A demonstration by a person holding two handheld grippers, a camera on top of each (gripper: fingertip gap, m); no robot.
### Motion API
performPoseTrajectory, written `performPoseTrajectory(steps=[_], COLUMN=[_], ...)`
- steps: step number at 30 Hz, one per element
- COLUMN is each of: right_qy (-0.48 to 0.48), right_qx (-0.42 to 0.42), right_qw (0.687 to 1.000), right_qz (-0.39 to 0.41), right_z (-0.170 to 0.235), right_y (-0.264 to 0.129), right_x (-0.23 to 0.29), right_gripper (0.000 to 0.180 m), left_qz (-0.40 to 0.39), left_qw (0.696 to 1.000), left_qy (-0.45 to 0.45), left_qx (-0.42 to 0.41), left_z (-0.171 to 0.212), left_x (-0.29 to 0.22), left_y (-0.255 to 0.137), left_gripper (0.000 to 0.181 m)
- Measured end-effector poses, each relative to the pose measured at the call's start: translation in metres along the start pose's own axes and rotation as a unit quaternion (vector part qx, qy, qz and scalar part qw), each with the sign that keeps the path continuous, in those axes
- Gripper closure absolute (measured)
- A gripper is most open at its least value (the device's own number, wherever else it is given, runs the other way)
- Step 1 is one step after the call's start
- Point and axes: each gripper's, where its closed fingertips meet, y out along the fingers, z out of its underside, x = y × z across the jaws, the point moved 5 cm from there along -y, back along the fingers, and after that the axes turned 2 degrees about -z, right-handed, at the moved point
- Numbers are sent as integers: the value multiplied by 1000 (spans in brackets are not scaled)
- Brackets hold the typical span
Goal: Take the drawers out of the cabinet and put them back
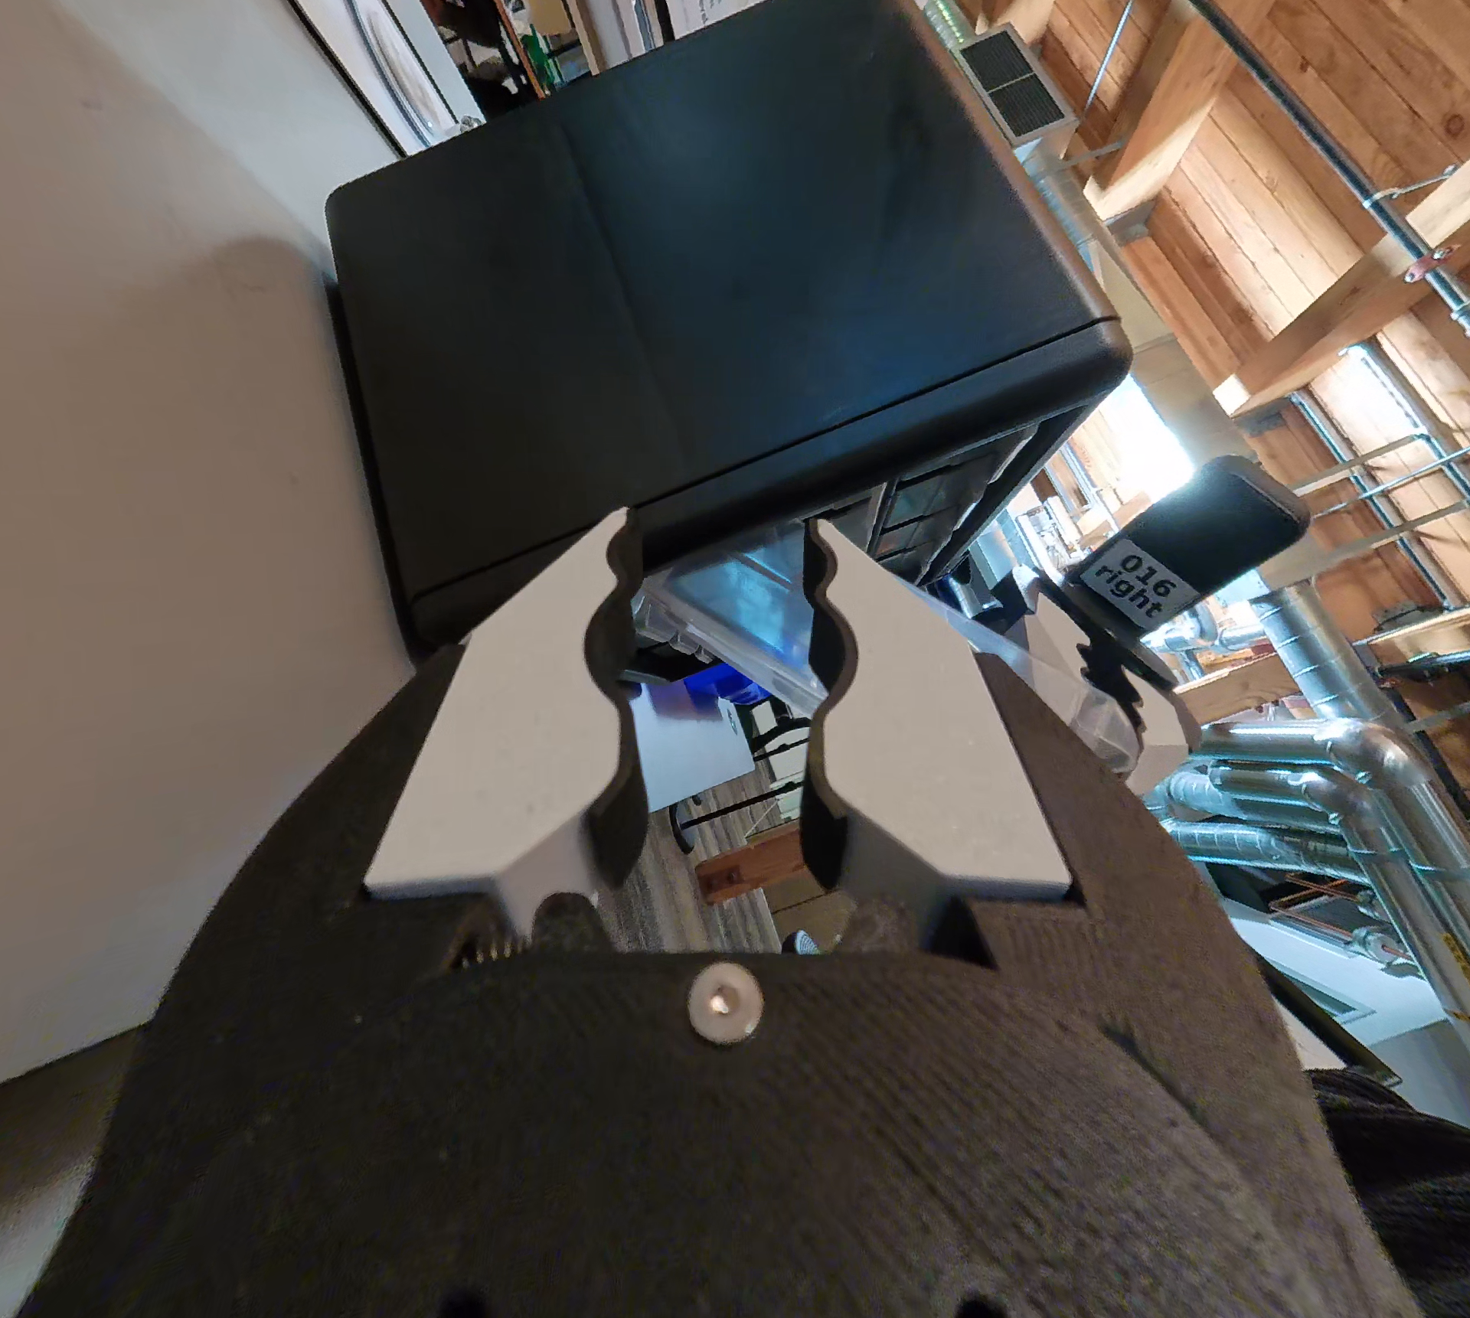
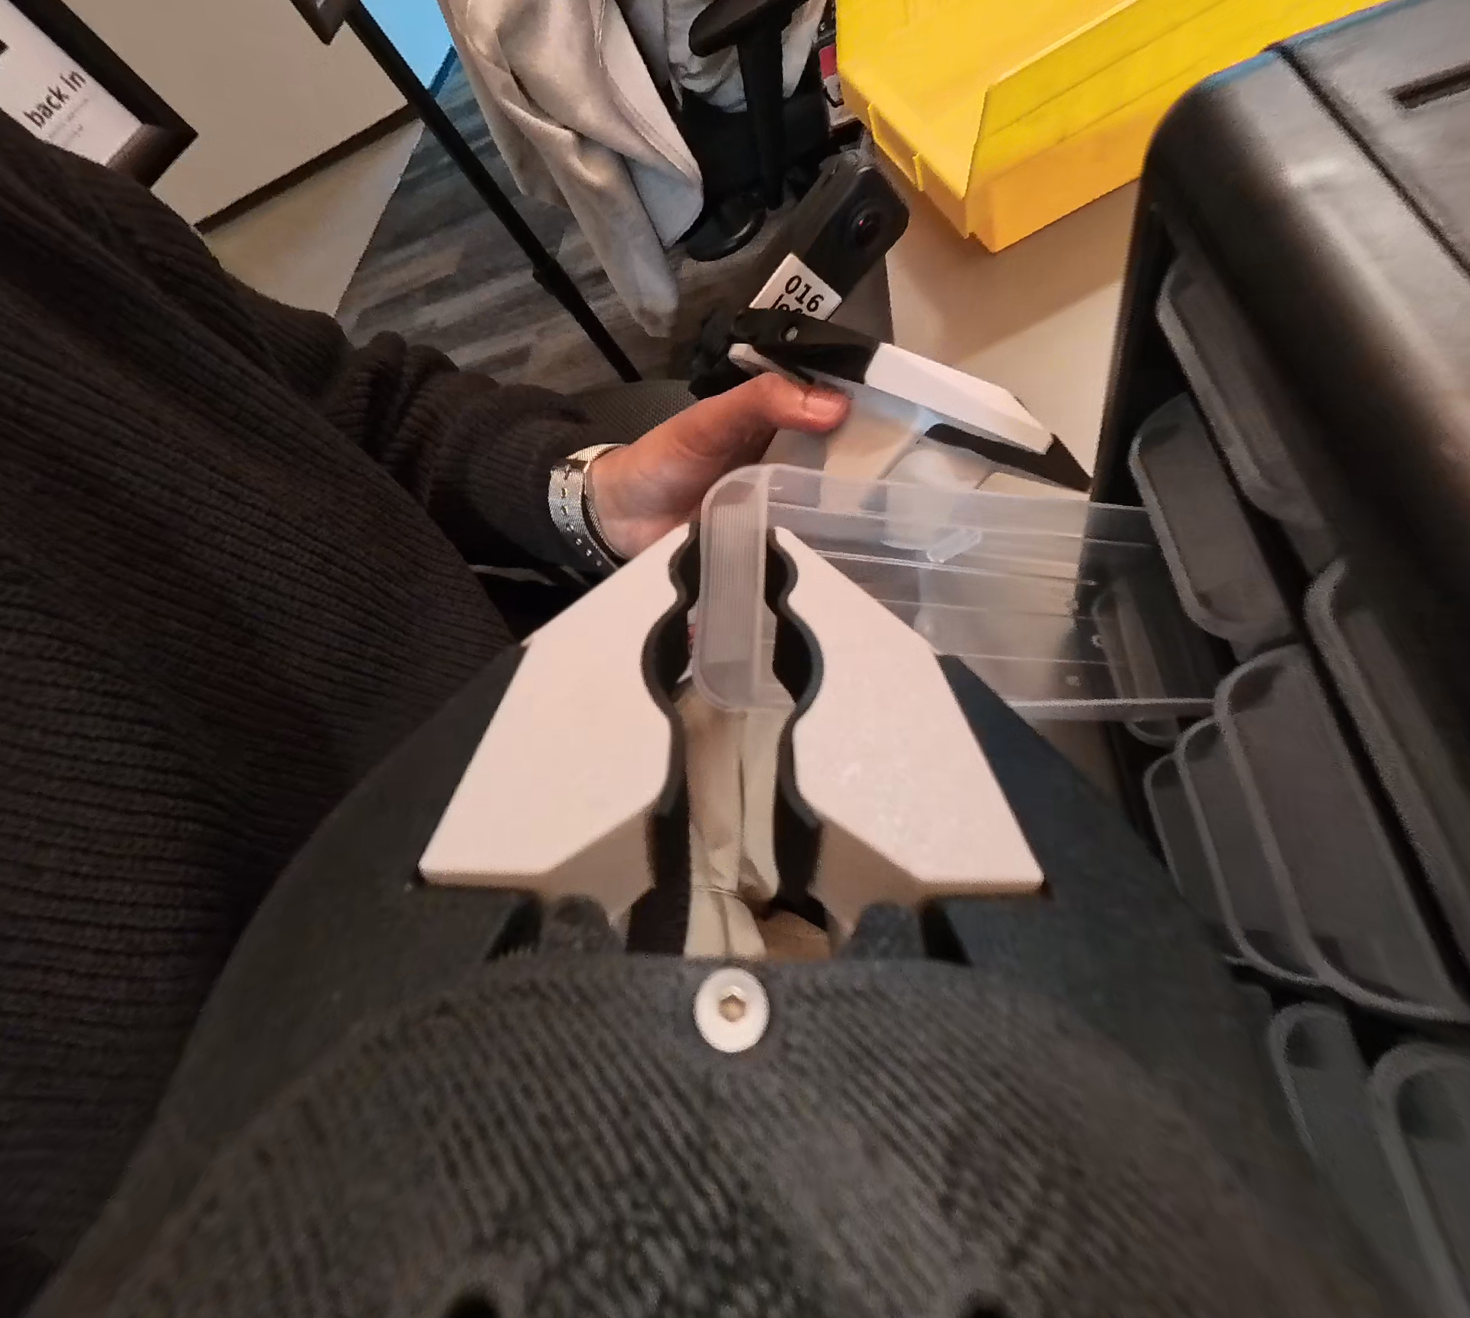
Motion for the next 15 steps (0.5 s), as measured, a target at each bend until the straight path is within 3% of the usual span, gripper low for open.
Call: performPoseTrajectory(steps=[5, 10, 15], right_qy=[0, -124, -129], right_qx=[3, 99, 115], right_qw=[1000, 987, 984], right_qz=[-9, -34, -46], right_z=[3, 37, 46], right_y=[0, 14, 19], right_x=[0, 11, 13], right_gripper=[166, 167, 167], left_qz=[1, 4, 5], left_qw=[1000, 1000, 1000], left_qy=[-2, -8, -11], left_qx=[-2, -1, -1], left_z=[0, 0, 0], left_x=[0, 0, 1], left_y=[0, 0, 0], left_gripper=[142, 142, 142])
